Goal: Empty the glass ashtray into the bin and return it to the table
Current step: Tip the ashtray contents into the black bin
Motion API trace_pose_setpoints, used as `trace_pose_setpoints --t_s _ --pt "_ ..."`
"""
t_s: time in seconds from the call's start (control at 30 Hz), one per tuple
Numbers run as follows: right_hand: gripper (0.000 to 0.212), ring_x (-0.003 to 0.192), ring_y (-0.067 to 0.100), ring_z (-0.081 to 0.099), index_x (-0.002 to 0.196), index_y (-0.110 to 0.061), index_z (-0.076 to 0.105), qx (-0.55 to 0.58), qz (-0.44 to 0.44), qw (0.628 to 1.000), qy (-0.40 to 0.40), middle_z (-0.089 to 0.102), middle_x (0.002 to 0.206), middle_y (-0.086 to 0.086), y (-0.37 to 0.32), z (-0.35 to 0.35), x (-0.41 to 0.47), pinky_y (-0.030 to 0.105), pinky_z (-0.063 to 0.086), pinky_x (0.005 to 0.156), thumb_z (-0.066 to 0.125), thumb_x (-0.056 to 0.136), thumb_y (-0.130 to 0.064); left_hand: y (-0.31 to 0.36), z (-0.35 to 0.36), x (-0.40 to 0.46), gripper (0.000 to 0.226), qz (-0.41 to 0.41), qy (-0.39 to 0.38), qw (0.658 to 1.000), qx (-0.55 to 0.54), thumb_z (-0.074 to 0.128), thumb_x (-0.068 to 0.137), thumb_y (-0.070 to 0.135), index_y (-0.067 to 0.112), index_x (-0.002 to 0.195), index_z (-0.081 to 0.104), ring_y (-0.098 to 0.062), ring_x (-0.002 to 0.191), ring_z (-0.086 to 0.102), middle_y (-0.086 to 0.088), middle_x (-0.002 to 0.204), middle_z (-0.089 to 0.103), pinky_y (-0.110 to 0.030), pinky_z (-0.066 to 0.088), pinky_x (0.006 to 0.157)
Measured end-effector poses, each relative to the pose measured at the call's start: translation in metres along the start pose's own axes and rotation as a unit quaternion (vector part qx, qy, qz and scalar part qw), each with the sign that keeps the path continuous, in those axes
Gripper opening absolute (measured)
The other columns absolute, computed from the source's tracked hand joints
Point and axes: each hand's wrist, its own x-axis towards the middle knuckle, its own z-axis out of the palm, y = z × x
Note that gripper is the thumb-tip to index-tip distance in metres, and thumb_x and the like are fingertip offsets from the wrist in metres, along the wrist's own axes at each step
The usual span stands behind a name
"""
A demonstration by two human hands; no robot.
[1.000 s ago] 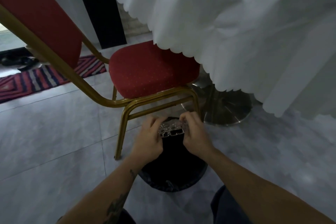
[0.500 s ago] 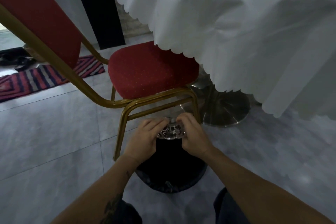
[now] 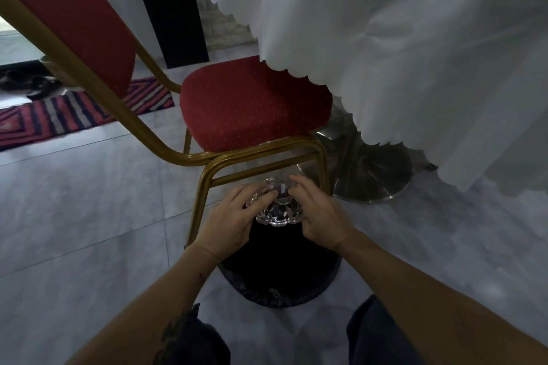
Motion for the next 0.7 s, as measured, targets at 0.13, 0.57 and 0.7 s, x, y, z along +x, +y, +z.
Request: trace_pose_setpoints --t_s 0.13,0.57,0.7 --pt "0.041 0.106 0.040 0.065 0.121 -0.011 0.050 -0.011 -0.025 1.000 0.000 0.047 0.145 0.020 -0.003 -0.006 0.005 0.044 0.060 0.079 0.052 0.080 -0.006 -0.006 0.000 0.001 0.064 0.015 0.020 0.999 0.020 0.067 0.079 -0.001 0.020 0.139 0.056 -0.027 0.115 0.054 -0.010 0.132 0.061 -0.036 0.054 0.091" --pt "0.043 0.109 0.038 0.065 0.126 -0.016 0.045 -0.003 -0.042 0.999 0.028 0.053 0.140 0.020 -0.007 -0.019 0.010 0.045 0.061 0.081 0.038 0.084 -0.020 -0.013 0.001 0.007 0.059 0.031 0.021 0.999 0.011 0.055 0.086 0.003 0.021 0.142 0.051 -0.029 0.114 0.056 -0.010 0.136 0.060 -0.037 0.052 0.094" --pt "0.042 0.112 0.034 0.063 0.124 -0.014 0.047 0.007 -0.046 0.998 0.030 0.052 0.139 0.017 -0.009 -0.020 0.009 0.040 0.059 0.085 0.042 0.083 -0.019 -0.012 0.002 0.007 0.056 0.031 0.031 0.999 -0.002 0.053 0.087 0.002 0.018 0.141 0.054 -0.031 0.114 0.058 -0.010 0.135 0.061 -0.038 0.050 0.097"
